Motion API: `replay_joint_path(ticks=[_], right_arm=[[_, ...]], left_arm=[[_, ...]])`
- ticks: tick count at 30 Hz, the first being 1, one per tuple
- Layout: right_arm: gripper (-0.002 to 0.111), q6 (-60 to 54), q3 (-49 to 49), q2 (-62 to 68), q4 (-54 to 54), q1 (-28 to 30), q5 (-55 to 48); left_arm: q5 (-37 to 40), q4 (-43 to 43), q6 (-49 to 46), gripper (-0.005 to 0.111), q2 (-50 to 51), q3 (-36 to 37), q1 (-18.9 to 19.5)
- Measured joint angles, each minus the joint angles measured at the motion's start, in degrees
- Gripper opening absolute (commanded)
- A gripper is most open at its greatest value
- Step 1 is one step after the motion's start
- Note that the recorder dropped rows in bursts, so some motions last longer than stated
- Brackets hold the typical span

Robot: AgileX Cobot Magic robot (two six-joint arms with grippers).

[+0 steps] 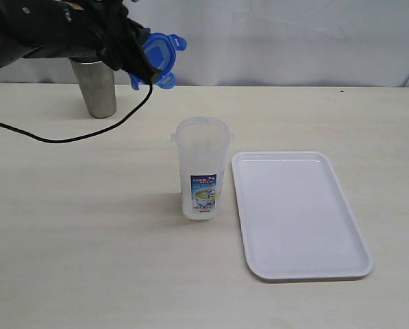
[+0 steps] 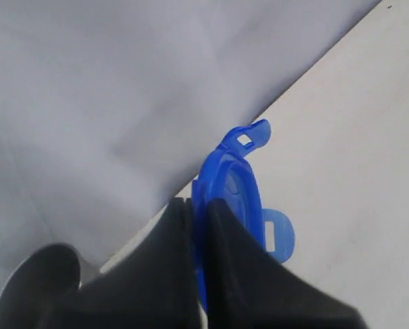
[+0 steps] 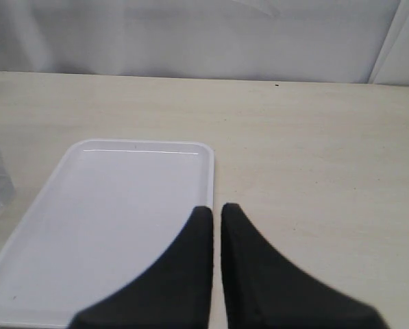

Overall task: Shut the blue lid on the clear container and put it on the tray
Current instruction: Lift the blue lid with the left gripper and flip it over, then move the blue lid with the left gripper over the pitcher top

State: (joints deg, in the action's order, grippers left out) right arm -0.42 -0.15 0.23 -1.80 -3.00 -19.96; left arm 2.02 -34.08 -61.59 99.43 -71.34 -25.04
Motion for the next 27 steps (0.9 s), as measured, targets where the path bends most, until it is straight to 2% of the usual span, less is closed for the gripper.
replay_joint_path(ticks=[6,18,27], right_arm=[[0.005,0.0,0.0,0.0,0.0,0.0,0.0],[0.005,0.0,0.0,0.0,0.0,0.0,0.0],[0.005,0.0,0.0,0.0,0.0,0.0,0.0]], left_arm=[[-3.9,1.0,-3.3,0.0,0.0,0.0,-1.9],[-8.7,1.0,-23.8,0.0,0.0,0.0,-9.1],[-13.5,0.9,-27.2,0.0,-0.1,2.2,-13.5]])
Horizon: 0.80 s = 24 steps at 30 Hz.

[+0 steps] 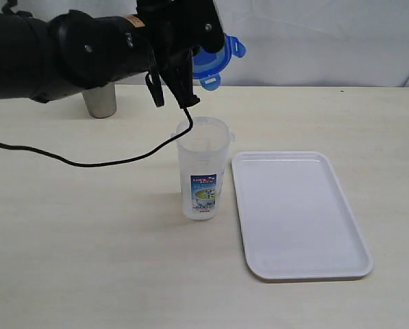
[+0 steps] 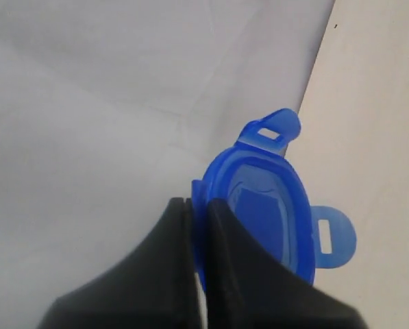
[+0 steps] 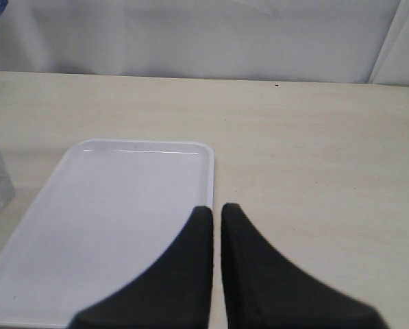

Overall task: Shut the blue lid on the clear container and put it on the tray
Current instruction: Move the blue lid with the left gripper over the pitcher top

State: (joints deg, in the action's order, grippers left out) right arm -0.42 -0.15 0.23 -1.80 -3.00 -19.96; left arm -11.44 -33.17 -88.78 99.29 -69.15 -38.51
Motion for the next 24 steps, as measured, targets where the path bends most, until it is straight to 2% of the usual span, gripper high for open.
replay_joint_path(ticks=[5,8,16,19,24], right_arm=[[0.005,0.0,0.0,0.0,0.0,0.0,0.0],[0.005,0.0,0.0,0.0,0.0,0.0,0.0],[0.005,0.0,0.0,0.0,0.0,0.0,0.0],[0.005,0.0,0.0,0.0,0.0,0.0,0.0],[0.005,0.0,0.0,0.0,0.0,0.0,0.0]], left_arm=[[-11.3,-0.4,-3.2,0.0,0.0,4.6,-2.0],[-15.4,-2.5,-8.0,0.0,0.0,6.3,-2.4],[-17.8,-17.2,-24.5,0.0,0.0,6.9,-2.7],[-17.8,-21.2,-27.0,0.0,0.0,6.9,-3.8],[-18.2,-22.7,-28.2,0.0,0.0,6.9,-7.4]])
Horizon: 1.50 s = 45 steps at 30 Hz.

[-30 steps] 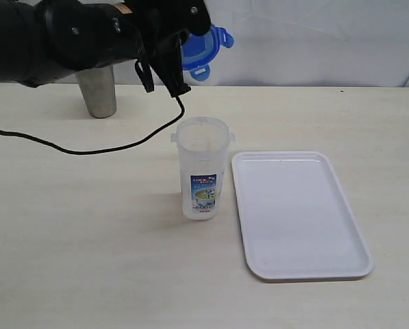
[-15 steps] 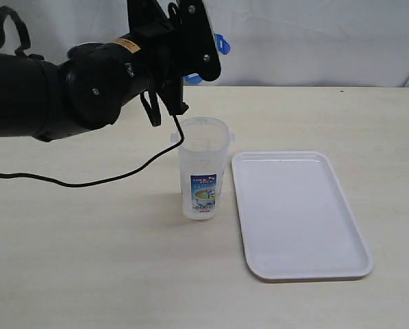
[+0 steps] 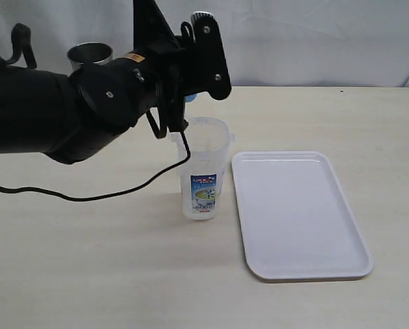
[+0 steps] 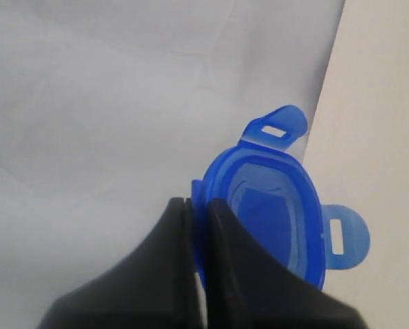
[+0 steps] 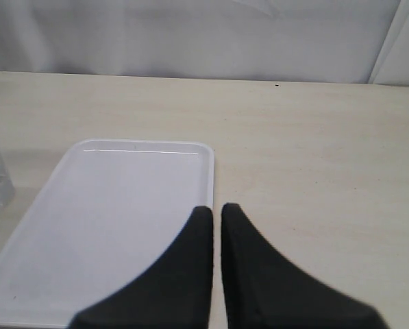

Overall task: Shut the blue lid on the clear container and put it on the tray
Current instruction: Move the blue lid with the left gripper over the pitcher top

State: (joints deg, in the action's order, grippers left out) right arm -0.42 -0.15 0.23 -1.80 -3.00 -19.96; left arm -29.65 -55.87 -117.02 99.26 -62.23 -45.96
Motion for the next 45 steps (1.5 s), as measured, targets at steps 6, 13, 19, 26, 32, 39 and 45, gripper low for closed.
replay_joint_path(ticks=[6,13,19,26,32,39,45], right_arm=[[0.005,0.0,0.0,0.0,0.0,0.0,0.0],[0.005,0.0,0.0,0.0,0.0,0.0,0.0],[0.005,0.0,0.0,0.0,0.0,0.0,0.0],[0.005,0.0,0.0,0.0,0.0,0.0,0.0],[0.005,0.0,0.0,0.0,0.0,0.0,0.0],[0.005,0.0,0.0,0.0,0.0,0.0,0.0],[0.005,0.0,0.0,0.0,0.0,0.0,0.0]], left_arm=[[-0.6,0.0,-0.4,0.0,0.0,0.0,-2.2],[-2.7,-0.2,-0.5,0.0,-0.2,2.9,-2.2],[-5.7,-0.4,-0.6,0.0,-0.2,4.0,-2.2],[-7.7,-0.4,-0.5,0.0,-0.2,4.0,-3.6],[-8.3,-0.4,-0.5,0.0,-0.2,4.0,-5.8],[-8.9,-0.5,-0.5,0.0,-0.2,4.0,-6.0],[-9.0,-1.3,-0.5,0.0,-0.2,4.0,-6.0]])
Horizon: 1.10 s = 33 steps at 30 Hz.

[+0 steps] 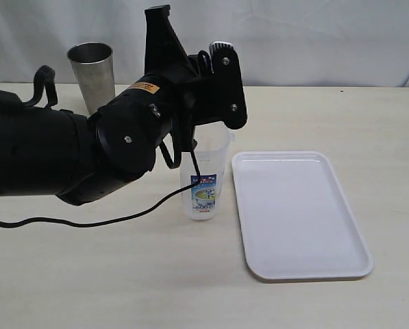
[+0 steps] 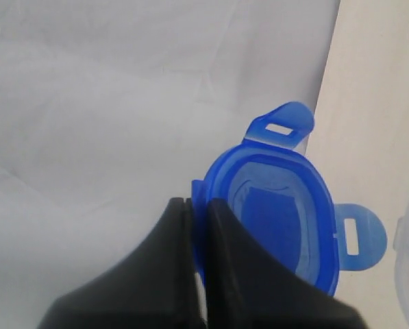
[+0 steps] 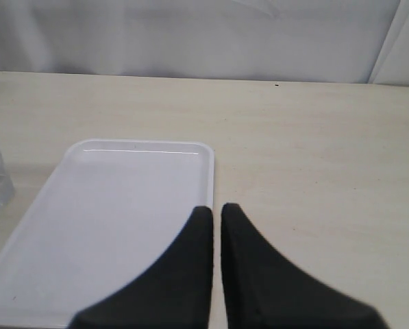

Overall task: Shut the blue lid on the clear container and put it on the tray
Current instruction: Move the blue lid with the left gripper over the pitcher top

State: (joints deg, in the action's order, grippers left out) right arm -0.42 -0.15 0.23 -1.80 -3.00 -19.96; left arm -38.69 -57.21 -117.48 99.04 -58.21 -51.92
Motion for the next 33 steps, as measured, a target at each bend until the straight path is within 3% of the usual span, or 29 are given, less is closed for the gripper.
replay_joint_path(ticks=[33], right_arm=[[0.005,0.0,0.0,0.0,0.0,0.0,0.0]], left_arm=[[-1.1,-2.5,-0.9,0.0,0.0,0.0,-3.5]])
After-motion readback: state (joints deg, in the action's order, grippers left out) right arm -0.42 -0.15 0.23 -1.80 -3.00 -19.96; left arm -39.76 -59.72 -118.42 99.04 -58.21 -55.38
